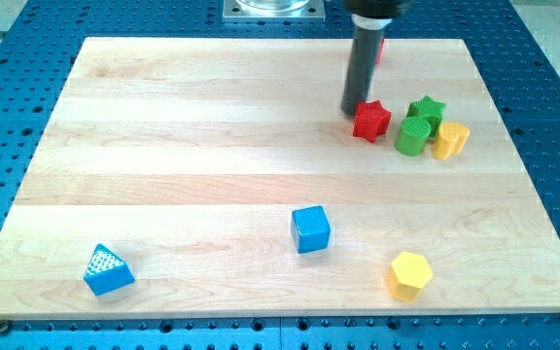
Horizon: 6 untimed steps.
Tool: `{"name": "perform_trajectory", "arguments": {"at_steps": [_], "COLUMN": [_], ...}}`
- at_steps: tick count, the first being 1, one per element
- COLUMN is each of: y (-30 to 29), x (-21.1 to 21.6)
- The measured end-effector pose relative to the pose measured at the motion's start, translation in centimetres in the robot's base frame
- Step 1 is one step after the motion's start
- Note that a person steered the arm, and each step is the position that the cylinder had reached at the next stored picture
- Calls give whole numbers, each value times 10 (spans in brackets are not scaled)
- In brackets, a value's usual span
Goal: Push the red star into the green circle
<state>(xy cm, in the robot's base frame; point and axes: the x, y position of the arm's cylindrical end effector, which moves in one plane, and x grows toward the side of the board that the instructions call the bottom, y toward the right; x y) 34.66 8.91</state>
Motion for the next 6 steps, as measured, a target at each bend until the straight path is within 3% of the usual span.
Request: {"name": "perform_trajectory", "arguments": {"at_steps": [2, 3, 4, 6], "y": [51, 19, 0, 110], "x": [26, 26, -8, -113]}}
